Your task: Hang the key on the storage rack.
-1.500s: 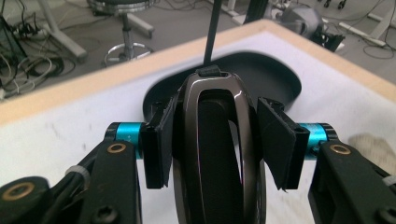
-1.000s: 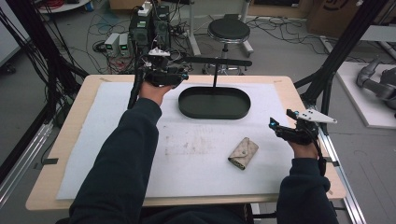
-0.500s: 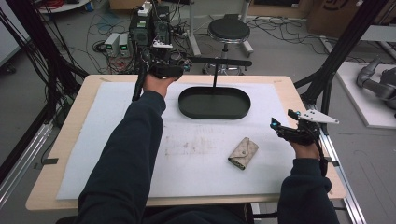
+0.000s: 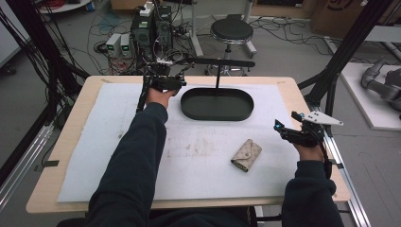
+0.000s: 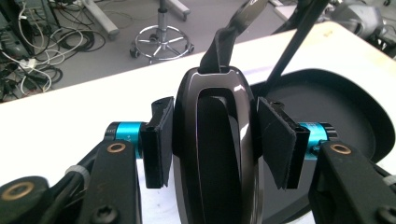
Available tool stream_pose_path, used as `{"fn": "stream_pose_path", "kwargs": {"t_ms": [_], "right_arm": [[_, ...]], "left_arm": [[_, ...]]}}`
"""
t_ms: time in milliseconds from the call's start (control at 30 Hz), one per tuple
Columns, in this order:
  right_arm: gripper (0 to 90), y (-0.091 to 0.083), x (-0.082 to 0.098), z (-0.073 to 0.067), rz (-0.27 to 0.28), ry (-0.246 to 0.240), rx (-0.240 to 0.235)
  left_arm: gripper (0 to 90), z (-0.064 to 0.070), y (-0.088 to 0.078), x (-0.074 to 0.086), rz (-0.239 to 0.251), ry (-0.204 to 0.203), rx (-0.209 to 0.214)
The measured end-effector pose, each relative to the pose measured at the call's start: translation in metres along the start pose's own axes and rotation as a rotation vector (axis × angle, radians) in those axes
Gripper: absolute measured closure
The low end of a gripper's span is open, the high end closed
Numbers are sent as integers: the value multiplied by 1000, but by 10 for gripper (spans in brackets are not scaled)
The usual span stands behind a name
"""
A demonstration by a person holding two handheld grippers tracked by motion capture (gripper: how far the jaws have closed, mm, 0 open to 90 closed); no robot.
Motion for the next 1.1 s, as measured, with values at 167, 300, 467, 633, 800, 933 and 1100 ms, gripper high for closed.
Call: {"fn": "stream_pose_path", "kwargs": {"t_ms": [167, 300, 467, 633, 800, 933, 1100], "right_arm": [[235, 1, 0, -3, -4, -7, -4], [236, 0, 1, -2, -3, -5, -4], [236, 1, 2, -2, -6, -5, -5], [236, 1, 1, -5, -6, -8, -9], [232, 5, 2, -10, -21, -10, -18], [226, 9, 2, -15, -31, -29, -22], [224, 11, 3, -21, -38, -43, -30]], "left_arm": [[482, 3, 9, 5, -7, 19, -13], [477, 5, 13, 9, -12, 32, -17], [414, 6, 6, 9, 21, 35, -16], [243, 3, -18, 14, 114, 33, -21], [196, 1, -50, 35, 191, 42, 29], [196, -2, -73, 52, 244, 51, 46], [196, -3, -99, 67, 300, 80, 59]]}}
Point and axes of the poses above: each handheld gripper's, and its own axes: y roughly forward along the jaws, x roughly out of its underside, z roughly to its right, the point moved 9 cm from there along y, roughly forward along the jaws, and after that the axes turned 1 degree about -z, right-handed, at the moved point
